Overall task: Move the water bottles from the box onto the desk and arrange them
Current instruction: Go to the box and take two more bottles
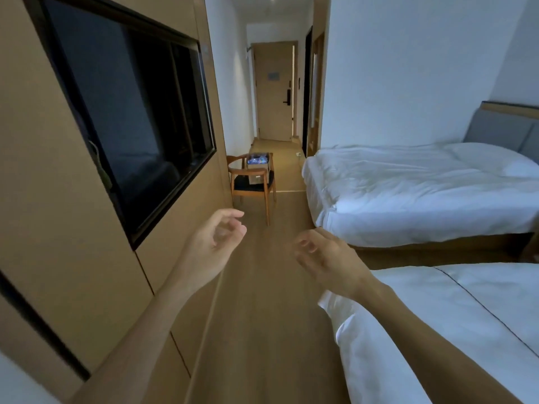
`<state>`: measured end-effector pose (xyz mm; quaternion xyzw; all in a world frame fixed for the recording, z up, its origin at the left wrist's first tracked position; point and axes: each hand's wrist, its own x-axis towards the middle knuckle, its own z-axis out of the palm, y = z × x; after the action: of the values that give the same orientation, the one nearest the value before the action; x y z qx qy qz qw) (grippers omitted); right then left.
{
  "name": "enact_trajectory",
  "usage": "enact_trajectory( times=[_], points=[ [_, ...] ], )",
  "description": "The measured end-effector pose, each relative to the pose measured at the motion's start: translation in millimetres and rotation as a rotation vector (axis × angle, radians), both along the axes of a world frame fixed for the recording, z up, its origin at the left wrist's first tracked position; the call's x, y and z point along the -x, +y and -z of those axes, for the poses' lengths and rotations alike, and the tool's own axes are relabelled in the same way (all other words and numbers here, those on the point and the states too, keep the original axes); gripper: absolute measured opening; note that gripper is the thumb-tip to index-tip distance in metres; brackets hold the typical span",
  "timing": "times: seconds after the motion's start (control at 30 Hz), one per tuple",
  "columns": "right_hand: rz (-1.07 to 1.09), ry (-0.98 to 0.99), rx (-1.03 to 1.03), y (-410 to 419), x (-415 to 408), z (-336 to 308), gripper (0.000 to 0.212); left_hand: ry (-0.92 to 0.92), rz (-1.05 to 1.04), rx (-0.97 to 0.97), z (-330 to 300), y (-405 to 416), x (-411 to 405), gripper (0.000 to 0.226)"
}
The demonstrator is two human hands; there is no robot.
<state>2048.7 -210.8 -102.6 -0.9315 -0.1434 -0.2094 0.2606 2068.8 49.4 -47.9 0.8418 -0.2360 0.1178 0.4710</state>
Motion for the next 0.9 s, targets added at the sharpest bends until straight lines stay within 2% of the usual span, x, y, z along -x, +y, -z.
enact_trajectory(
  times=[0.17, 0.27, 0.47, 0.9],
  points=[
    [-0.018, 0.000, -0.002, -31.8, -100.5, 8.9, 0.020, -0.035, -0.004, -0.007, 6.7, -30.9, -107.3, 0.025],
    [-0.031, 0.002, 0.006, -53.9, -170.6, 12.1, 0.025, -0.068, -0.022, -0.006, 6.8, -54.3, -174.3, 0.027],
    [-0.078, 0.005, 0.007, -95.9, -311.9, -3.3, 0.027, -0.078, -0.087, 0.013, -7.7, -98.3, -301.5, 0.029],
    [-0.150, 0.000, 0.030, -126.5, -566.2, 12.1, 0.024, -0.064, -0.168, 0.046, 13.9, -114.6, -545.0, 0.028]
  ],
)
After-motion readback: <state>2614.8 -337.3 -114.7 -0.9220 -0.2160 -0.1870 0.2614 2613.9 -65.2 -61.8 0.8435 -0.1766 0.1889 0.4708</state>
